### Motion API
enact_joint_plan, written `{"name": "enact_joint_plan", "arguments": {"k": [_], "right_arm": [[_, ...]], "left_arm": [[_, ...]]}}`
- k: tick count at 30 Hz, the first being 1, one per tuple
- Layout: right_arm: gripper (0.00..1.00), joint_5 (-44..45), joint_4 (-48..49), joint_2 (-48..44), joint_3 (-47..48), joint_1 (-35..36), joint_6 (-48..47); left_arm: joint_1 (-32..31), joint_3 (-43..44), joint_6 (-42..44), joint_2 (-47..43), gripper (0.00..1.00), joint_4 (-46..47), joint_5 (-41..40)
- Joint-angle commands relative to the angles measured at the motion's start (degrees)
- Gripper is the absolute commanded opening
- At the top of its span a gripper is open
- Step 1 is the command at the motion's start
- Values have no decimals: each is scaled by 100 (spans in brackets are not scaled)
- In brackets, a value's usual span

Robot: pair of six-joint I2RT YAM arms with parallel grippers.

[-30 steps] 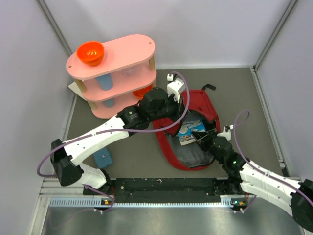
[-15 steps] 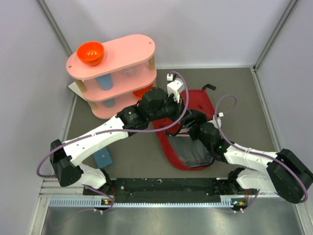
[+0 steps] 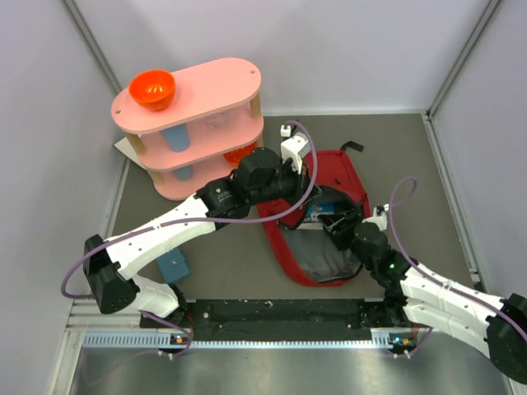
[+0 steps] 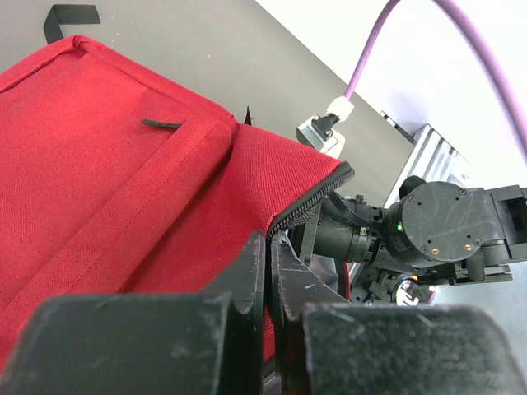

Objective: Pack the student bag
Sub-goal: Place the book in the student bag.

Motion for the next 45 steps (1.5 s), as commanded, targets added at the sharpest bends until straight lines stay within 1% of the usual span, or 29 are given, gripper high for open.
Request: {"name": "enact_joint_plan", "arguments": {"k": [1, 6, 7, 8, 10, 11, 12, 15, 19, 21, 22, 24, 25, 26, 27, 28, 29, 30, 31, 32, 33, 34, 36, 37, 38, 39, 41, 43, 45], "right_arm": [[50, 127, 352, -19, -277, -23, 62], [45, 58, 635, 516, -190, -23, 80], [38, 66, 774, 605, -137, -23, 45], [19, 92, 889, 806, -128, -14, 53], [13, 66, 1248, 948, -163, -14, -60], [11, 40, 1825, 1044, -181, -23, -209], [11, 22, 1935, 1158, -146, -31, -306], [10, 179, 1620, 1343, 231, -31, -403], [11, 181, 1655, 1502, 469, -75, -492], [22, 119, 1637, 1476, 452, -75, -544], [26, 93, 1611, 1371, 400, -84, -579], [38, -3, 1480, 1169, 329, -76, -650], [44, -48, 1253, 1003, 285, -75, -763], [51, -92, 1015, 618, 259, -75, -842], [53, -196, 735, 336, 250, -75, -904], [55, -267, 44, 46, 241, -84, -1096], [57, -303, -354, -653, 232, -67, -1150], [58, -294, -750, -1008, 224, -58, -1186], [60, -242, -1571, -1360, 189, -49, -1247], [60, -146, -1893, -1781, 162, -49, -1221], [60, 125, -2235, -2446, 136, -49, -1178], [61, 232, -2483, -2810, 118, -49, -1238], [62, 548, -3369, -3617, 188, -49, -1370], [63, 680, -3782, -3831, 388, -40, -1231], [63, 899, -4621, -4024, 504, -49, -1178], [63, 1006, -4925, -4348, 714, -49, -1142], [64, 1295, -5523, -4518, 899, -40, -1107], [66, 1489, -5657, -4790, 1137, -49, -1256], [69, 1814, -5675, -4765, 1356, -49, -1396]], "left_arm": [[14, 49, 7, -139, 0, 446, 102], [14, 22, 8, -165, 0, 420, 111], [14, 13, 7, -174, 0, 429, 102], [14, 13, -10, -165, 0, 429, 102], [14, -4, -19, -165, 0, 420, 119], [14, -4, -19, -165, 0, 420, 137], [14, -4, -28, -165, 0, 420, 155], [14, -13, -63, -156, 0, 464, 216], [14, -4, -54, -147, 0, 447, 251], [14, -13, -37, -165, 0, 412, 234], [14, -30, -10, -182, 0, 403, 225], [14, -100, 7, -218, 0, 385, 190], [14, -136, 16, -253, 0, 368, 172], [14, -171, 25, -270, 0, 367, 137], [14, -250, 25, -288, 0, 359, 120], [14, -285, 51, -314, 0, 332, 102], [14, -346, 60, -341, 0, 297, 67], [14, -399, 60, -358, 0, 288, 58], [22, -443, 60, -411, 0, 306, 49], [23, -496, 51, -437, 0, 297, 41], [23, -636, 25, -464, 0, 375, 40], [23, -707, -36, -516, 0, 437, 23], [31, -804, -80, -534, 0, 490, -3], [23, -804, -80, -543, 0, 490, 5], [31, -778, -72, -534, 0, 464, 23], [31, -760, -46, -534, 0, 412, 32], [31, -769, -10, -534, 0, 359, 84], [31, -795, -1, -508, 0, 341, 285], [31, -822, -1, -464, 0, 350, 593]]}}
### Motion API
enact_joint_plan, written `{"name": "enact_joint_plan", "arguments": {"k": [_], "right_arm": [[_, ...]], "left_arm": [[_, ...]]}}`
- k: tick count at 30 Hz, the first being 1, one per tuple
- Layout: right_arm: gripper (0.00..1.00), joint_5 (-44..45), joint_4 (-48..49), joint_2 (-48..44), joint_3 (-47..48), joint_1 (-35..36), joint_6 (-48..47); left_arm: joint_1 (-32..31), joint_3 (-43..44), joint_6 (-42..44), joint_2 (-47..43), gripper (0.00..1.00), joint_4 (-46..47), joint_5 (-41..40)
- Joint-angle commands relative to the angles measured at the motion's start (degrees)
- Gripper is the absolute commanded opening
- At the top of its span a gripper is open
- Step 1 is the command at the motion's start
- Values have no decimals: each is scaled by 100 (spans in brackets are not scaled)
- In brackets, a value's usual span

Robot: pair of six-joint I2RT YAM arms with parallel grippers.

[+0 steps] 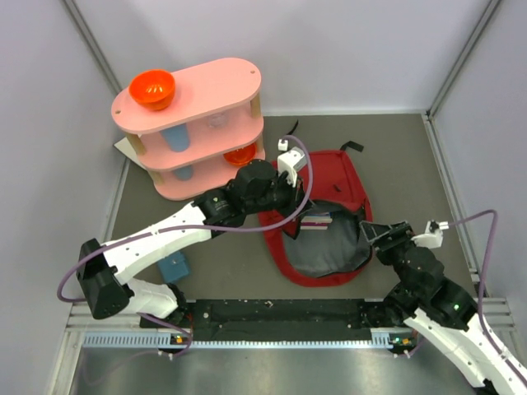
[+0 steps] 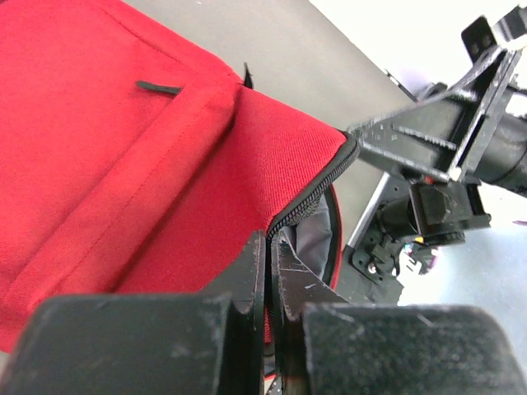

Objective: Pack the student bag
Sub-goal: Place the book in the student bag.

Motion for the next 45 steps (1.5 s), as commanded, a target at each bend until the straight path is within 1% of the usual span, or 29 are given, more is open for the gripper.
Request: {"name": "enact_joint_plan", "arguments": {"k": [1, 3, 4, 5, 8, 9, 11, 12, 13, 14, 17, 20, 21, 22, 23, 24, 25, 27, 28, 30, 31, 32, 34, 35, 37, 38, 39, 40, 45], "right_arm": [[72, 966, -908, -188, 623, -16, -350], [73, 1380, -908, -91, 815, -16, -595], [75, 1494, -908, 205, 895, -25, -692], [75, 1661, -908, 356, 983, -16, -789], [80, 1899, -908, 926, 1343, -16, -1210], [82, 1943, -900, 1051, 1509, -8, -1412], [84, 1970, -908, 1384, 1703, -16, -1580], [85, 1979, -908, 1490, 1748, -8, -1711], [85, 1944, -908, 1570, 1792, -16, -1765], [86, 1926, -908, 1710, 1827, -16, -1800], [87, 1821, -908, 1860, 1801, -16, -1775], [88, 1707, -908, 2001, 1740, -25, -1678], [88, 1680, -900, 2123, 1731, -25, -1730], [88, 1628, -908, 2202, 1731, -25, -1765], [88, 1575, -908, 2281, 1731, -42, -1800], [89, 1496, -908, 2395, 1739, -77, -1862], [89, 1295, -900, 2605, 1739, -130, -1871], [90, 1031, -891, 2913, 1818, -227, -2054], [91, 655, -891, 3289, 1862, -445, -2142], [92, 206, -882, 3634, 1968, -823, -2336], [93, -388, -821, 3810, 1959, -1034, -2389], [93, -734, -699, 4046, 1907, -1532, -2503], [95, -1602, -383, 4233, 1810, -1974, -2705], [95, -1851, -251, 4329, 1670, -2385, -2749], [96, -2508, 83, 4383, 1529, -2748, -2864], [97, -2660, 146, 4409, 1424, -2871, -2881], [97, -2749, 207, 4435, 1379, -3047, -2899], [97, -2898, 251, 4470, 1336, -3101, -2917], [99, -3207, 401, 4559, 1124, -3250, -2917]], "left_arm": [[18, -59, 16, -149, 0, 243, 750], [-87, -155, 86, -132, 0, 321, 902], [-131, -173, 156, -79, 0, 322, 946], [-210, -103, 226, -9, 0, 165, 1225], [-438, 46, 472, 298, 0, -309, 1455], [-526, 38, 560, 377, 6, -381, 1439], [-763, -102, 570, 352, 12, -469, 1212], [-834, -181, 552, 230, 29, -435, 1202], [-913, -365, 561, 177, 41, -330, 1280], [-940, -375, 561, 141, 49, -355, 1394], [-1063, -375, 526, -235, 60, -540, 1010], [-1054, -533, 543, -832, 75, -478, -9], [-1045, -577, 544, -991, 79, -365, -690], [-1037, -717, 552, -1132, 90, -303, -1141], [-1002, -796, 526, -1360, 97, -250, -1493], [-923, -849, 482, -1423, 99, -206, -1793], [-583, -885, 421, -1450, 99, -319, -1909], [-72, -911, 106, -1389, 99, -504, -1622], [452, -1007, -9, -1362, 99, -574, -1298], [834, -1148, -142, -1283, 99, -549, -1024], [1123, -1262, -133, -1248, 99, -514, -770], [1230, -1289, -151, -1126, 99, -478, -558], [1519, -1403, -186, -967, 99, -373, -250], [1608, -1430, -221, -784, 99, -268, -75], [1853, -1569, -379, -642, 99, -57, 198], [1907, -1658, -440, -563, 99, 135, 347], [1951, -1763, -537, -519, 99, 581, 575], [2082, -1860, -607, -449, 99, 707, 664], [2364, -1720, -670, 245, 99, 708, 797]]}}
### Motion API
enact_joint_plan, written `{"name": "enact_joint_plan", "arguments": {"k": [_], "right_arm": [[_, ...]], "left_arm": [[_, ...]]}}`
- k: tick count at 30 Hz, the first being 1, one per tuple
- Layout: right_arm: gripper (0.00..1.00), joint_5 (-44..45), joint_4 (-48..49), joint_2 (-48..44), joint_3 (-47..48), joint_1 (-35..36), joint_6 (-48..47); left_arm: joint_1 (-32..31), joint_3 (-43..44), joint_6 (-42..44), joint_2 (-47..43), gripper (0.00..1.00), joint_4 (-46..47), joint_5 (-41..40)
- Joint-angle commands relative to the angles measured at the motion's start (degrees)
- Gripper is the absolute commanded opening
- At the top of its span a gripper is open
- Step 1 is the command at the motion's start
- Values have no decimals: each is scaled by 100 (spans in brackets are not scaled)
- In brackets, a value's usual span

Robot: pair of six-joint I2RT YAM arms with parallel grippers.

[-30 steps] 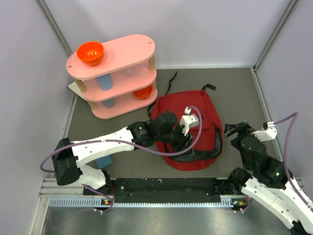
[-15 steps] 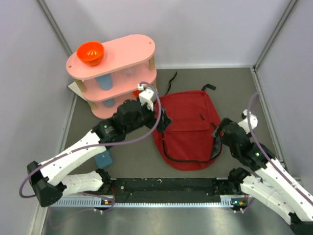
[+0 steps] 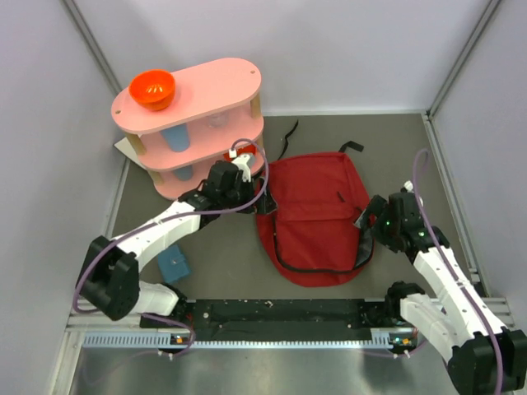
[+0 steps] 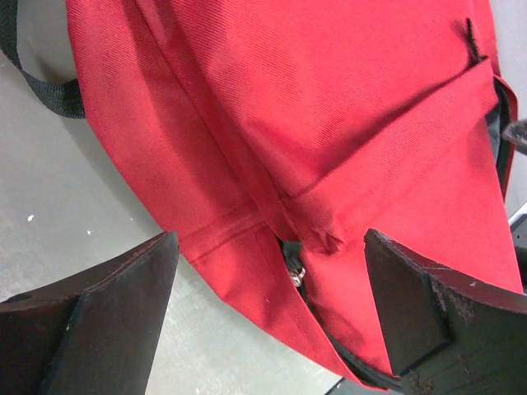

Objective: Pack the student bag
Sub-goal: Place the book in the student bag.

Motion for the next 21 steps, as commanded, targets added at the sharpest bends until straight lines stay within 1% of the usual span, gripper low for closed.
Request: {"name": "enact_joint_plan", "arguments": {"k": [1, 5, 7, 8, 9, 12, 17, 18, 21], "right_arm": [[99, -652, 401, -9, -111, -90, -135], [99, -652, 419, -97, -181, -143, -117], [99, -695, 410, -150, -190, -169, -108], [99, -730, 410, -159, -207, -178, -82], [99, -757, 410, -168, -216, -195, -56], [99, -819, 462, -133, -304, -196, -29], [99, -845, 489, -141, -427, -196, -3], [99, -828, 498, -150, -453, -196, -3], [99, -862, 559, -150, -498, -213, 6]], "left_arm": [[255, 136, -123, 458, 99, 601, 380], [546, 232, -123, 994, 99, 838, 485], [713, 346, -70, 1126, 99, 961, 573], [731, 434, 121, 1283, 99, 953, 590], [739, 696, 219, 1416, 99, 866, 599], [766, 1058, 334, 1873, 98, 672, 687], [801, 892, 229, 2225, 97, 1066, 757], [818, 840, 194, 2278, 96, 1093, 758], [827, 681, 150, 2357, 95, 1287, 591]]}}
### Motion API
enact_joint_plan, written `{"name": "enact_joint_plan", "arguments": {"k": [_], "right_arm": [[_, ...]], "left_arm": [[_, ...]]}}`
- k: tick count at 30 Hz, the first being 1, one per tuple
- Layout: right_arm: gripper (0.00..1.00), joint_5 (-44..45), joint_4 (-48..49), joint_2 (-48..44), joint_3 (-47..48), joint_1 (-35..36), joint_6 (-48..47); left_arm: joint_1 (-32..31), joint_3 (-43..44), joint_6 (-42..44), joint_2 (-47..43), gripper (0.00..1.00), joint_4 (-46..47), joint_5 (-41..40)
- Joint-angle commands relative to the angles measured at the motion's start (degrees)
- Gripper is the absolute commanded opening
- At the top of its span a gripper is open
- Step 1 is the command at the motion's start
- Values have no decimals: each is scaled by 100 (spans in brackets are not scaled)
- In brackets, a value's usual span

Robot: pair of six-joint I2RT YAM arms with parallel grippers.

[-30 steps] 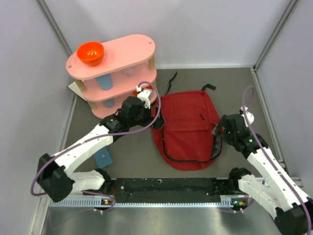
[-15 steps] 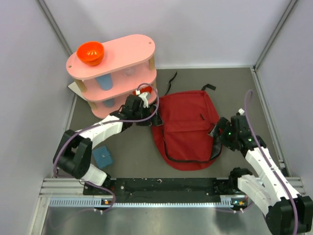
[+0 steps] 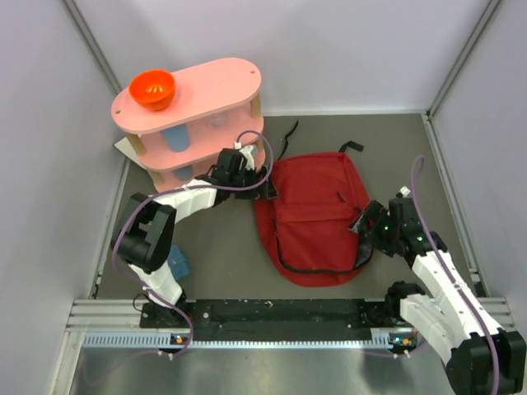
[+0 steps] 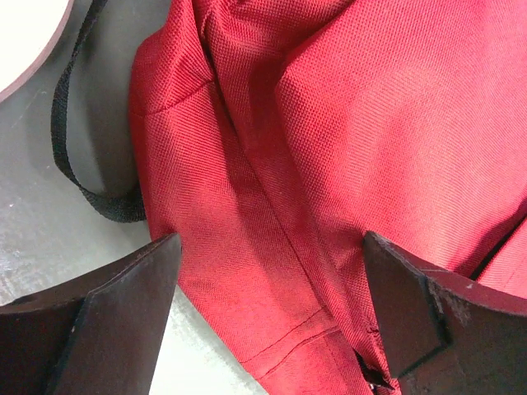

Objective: Pack the student bag
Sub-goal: Place the book in the student bag, then adjust the student bag at the center of the board.

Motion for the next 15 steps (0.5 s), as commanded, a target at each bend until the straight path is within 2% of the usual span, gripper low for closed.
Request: {"name": "enact_joint_plan", "arguments": {"k": [1, 3, 11, 13, 15], "right_arm": [[99, -74, 234, -54, -45, -91, 35], [99, -117, 251, -36, -37, -100, 26], [99, -179, 330, -98, -1, -100, 43], [99, -179, 331, -116, -1, -108, 61], [99, -188, 357, -124, -1, -100, 79]], "left_arm": [[51, -213, -32, 67, 95, 452, -113], [86, -309, -41, -12, 94, 408, -210], [95, -881, -155, -1339, 97, 663, -508], [96, -908, -120, -1393, 99, 707, -666], [104, -785, -84, -1078, 99, 637, -658]]}}
